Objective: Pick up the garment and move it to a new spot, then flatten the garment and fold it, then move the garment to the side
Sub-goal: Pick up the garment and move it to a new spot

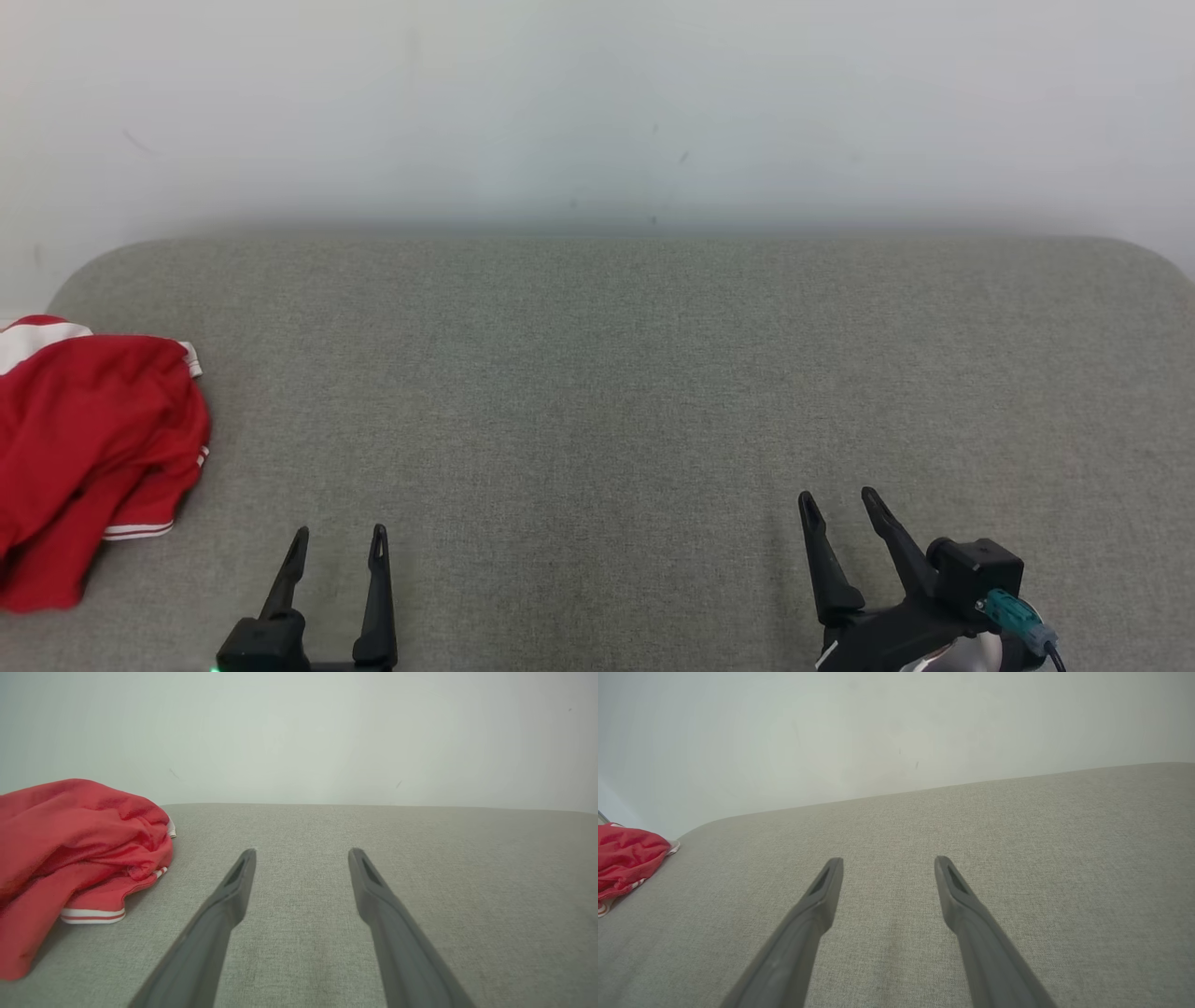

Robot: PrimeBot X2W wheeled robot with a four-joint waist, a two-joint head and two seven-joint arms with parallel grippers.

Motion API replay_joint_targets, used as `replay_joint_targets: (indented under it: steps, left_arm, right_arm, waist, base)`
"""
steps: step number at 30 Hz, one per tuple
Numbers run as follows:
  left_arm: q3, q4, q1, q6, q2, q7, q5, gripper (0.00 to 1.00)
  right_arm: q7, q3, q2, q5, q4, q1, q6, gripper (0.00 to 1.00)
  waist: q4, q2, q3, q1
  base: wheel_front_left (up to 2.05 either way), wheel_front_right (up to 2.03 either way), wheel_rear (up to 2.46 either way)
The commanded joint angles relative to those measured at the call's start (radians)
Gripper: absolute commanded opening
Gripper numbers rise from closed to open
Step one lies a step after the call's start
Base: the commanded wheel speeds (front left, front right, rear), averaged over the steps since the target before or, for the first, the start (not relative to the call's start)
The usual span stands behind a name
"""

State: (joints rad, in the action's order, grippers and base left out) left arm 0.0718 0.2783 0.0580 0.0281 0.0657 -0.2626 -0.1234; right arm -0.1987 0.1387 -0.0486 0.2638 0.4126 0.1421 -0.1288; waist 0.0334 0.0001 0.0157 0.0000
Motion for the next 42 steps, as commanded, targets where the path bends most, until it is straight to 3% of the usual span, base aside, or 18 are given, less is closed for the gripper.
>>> replay_joint_targets:
  steps: [1,10,28,42]
  left_arm:
    - [-0.005,0.007,-0.015,0.001,-0.004,-0.004,-0.009,1.00]
    - [-0.035,0.009,-0.024,0.003,-0.005,-0.004,-0.013,1.00]
    - [-0.088,0.000,-0.060,0.003,0.002,-0.004,-0.006,1.00]
    - [-0.166,-0.075,-0.123,-0.036,-0.011,-0.004,-0.046,1.00]
  right_arm:
    - [-0.003,-0.001,-0.003,0.002,0.000,-0.011,-0.004,1.00]
    - [-0.003,0.008,-0.003,0.019,-0.012,-0.021,-0.004,1.00]
    - [-0.011,0.045,-0.003,0.058,-0.012,-0.036,-0.004,1.00]
    - [0.005,0.146,-0.003,0.083,0.029,0.073,-0.004,1.00]
  waist:
    - [0.011,-0.0001,-0.005,0.0000]
    - [0.110,-0.0001,-0.014,0.0000]
    - [0.469,-0.0001,-0.020,0.0000]
    - [0.511,-0.0001,0.044,0.0000]
  base:
    - [0.00,0.00,0.00]
    - [0.00,0.00,0.00]
    - [0.00,0.00,0.00]
    - [0.00,0.00,0.00]
